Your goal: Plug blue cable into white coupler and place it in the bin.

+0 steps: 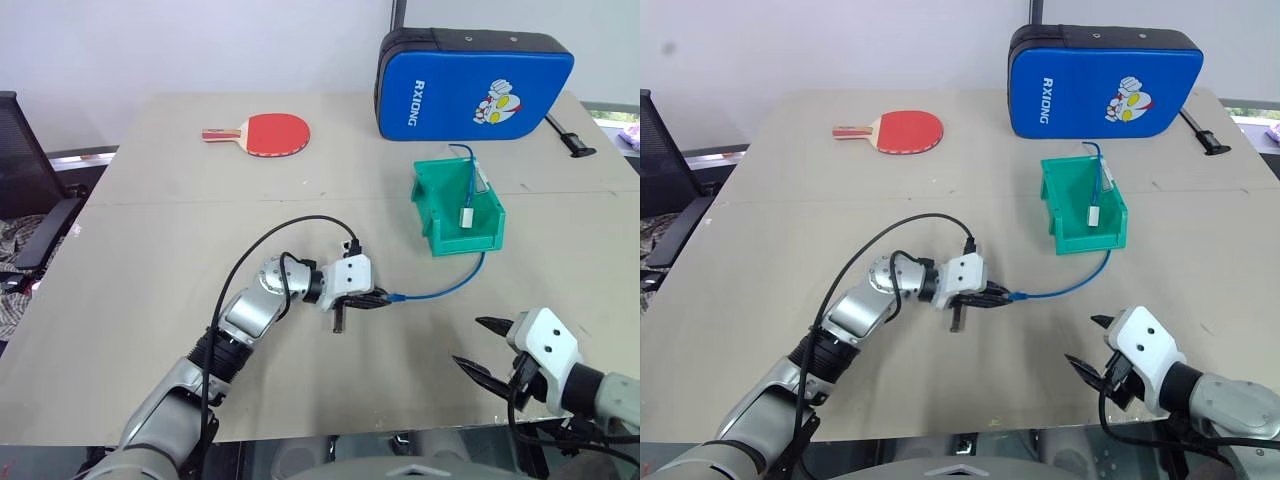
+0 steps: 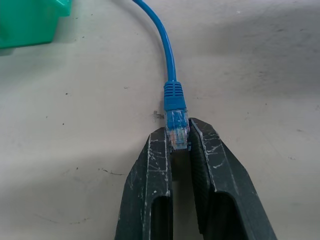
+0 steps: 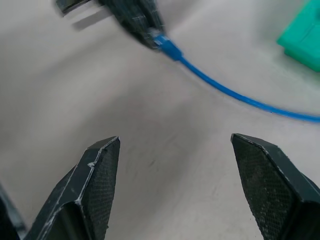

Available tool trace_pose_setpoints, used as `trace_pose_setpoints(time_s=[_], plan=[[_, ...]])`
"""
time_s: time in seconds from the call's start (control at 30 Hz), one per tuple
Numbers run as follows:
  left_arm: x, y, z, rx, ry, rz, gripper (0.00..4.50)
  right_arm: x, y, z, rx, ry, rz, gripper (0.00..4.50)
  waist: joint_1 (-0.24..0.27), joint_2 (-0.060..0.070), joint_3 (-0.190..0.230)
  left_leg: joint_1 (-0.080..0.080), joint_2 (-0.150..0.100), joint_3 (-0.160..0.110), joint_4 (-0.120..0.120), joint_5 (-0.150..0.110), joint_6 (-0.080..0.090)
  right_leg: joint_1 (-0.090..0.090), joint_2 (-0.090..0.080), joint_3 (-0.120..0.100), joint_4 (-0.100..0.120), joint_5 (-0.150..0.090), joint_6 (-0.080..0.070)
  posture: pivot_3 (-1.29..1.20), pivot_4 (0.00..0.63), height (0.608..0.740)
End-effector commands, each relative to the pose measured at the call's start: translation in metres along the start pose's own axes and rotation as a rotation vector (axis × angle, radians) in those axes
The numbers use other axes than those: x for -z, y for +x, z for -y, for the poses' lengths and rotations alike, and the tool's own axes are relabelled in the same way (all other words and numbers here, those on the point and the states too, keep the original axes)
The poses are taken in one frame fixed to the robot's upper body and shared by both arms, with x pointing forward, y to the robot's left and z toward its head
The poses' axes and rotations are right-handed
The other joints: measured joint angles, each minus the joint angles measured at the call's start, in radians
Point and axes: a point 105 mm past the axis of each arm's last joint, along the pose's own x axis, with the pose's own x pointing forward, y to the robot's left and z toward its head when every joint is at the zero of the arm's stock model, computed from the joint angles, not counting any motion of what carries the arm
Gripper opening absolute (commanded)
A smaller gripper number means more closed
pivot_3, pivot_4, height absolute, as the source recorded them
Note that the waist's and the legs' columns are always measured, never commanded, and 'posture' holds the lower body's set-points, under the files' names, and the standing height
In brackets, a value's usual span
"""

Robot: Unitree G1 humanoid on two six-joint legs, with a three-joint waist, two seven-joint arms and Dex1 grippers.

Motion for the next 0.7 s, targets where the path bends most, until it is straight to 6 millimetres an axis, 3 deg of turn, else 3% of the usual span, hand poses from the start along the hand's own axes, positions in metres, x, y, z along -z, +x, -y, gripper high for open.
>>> trace_pose_setpoints(time_s=[0.03,0.13,0.23,0.47,0.7], plan=[[-0.031,-0.009,0.015,0.106,-0.238,0.211,0.06,-0.017,0.008,-0.013,-0.037,0.164,0.148,3.45,-0.005,0.000,0.000,0.000,0.001,0.000,0.000,0.000,0.000,0.000,0.000,0.000,0.000,0.000,0.000,0.00,0.150,0.740],[-0.060,-0.031,0.020,0.229,-0.489,0.375,0.06,-0.037,0.011,-0.026,-0.115,0.333,0.298,3.45,-0.005,-0.001,0.000,-0.001,0.002,0.000,0.000,0.000,0.000,-0.001,0.000,0.000,0.001,-0.002,0.002,0.00,0.150,0.740],[-0.079,-0.048,0.021,0.313,-0.634,0.451,0.06,-0.052,0.013,-0.034,-0.198,0.452,0.400,3.45,-0.005,0.001,0.000,0.000,0.004,-0.001,0.001,0.000,0.000,-0.001,0.000,-0.002,0.002,-0.003,0.002,0.00,0.150,0.740],[-0.096,-0.060,0.021,0.337,-0.736,0.516,0.06,-0.086,0.014,-0.034,-0.294,0.577,0.575,3.45,-0.016,0.001,0.000,0.001,0.002,-0.001,0.001,0.000,0.000,0.000,0.000,-0.001,0.002,-0.002,0.003,0.00,0.150,0.740],[-0.108,-0.057,0.024,0.345,-0.720,0.517,0.06,-0.100,0.015,-0.030,-0.331,0.646,0.624,3.45,-0.022,0.001,0.000,0.000,0.001,-0.001,0.000,0.000,0.000,0.000,0.000,-0.001,0.001,0.000,0.000,0.00,0.150,0.740]])
